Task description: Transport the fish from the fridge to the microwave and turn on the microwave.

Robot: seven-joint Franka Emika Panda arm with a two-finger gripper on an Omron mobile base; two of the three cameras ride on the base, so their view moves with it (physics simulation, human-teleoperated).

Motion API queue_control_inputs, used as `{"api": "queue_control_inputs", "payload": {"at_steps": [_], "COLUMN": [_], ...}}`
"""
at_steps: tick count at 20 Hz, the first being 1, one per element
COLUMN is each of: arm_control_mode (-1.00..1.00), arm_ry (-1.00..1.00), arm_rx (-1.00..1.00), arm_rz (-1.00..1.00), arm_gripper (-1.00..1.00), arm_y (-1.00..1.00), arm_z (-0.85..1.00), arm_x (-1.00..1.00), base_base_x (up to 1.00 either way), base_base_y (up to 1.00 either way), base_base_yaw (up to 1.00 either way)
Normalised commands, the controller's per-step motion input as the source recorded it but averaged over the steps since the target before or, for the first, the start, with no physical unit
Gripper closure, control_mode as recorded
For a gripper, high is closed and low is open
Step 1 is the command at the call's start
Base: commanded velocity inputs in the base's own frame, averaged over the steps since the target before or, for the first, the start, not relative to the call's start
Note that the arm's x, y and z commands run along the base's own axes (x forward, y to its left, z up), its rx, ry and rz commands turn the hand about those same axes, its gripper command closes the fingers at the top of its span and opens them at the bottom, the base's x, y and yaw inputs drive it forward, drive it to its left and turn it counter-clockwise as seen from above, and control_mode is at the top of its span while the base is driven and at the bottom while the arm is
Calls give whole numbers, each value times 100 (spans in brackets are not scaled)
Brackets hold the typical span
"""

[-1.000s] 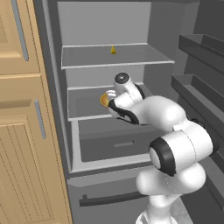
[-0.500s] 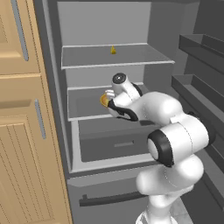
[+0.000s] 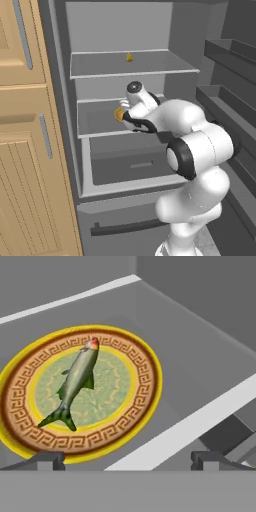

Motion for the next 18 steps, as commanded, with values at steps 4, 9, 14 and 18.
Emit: {"api": "queue_control_inputs", "payload": {"at_steps": [4, 9, 14, 18], "arm_control_mode": [-100, -100, -100, -100], "arm_ry": [0, 0, 0, 0], "arm_rx": [0, 0, 0, 0], "arm_rz": [-3, -3, -1, -1], "arm_gripper": [-100, -100, -100, -100], "arm_y": [0, 0, 0, 0], "arm_z": [-6, -11, -11, -6], "arm_x": [22, 19, 15, 14], "base_base_x": [0, 0, 0, 0], "base_base_y": [0, 0, 0, 0], "base_base_yaw": [0, 0, 0, 0]}}
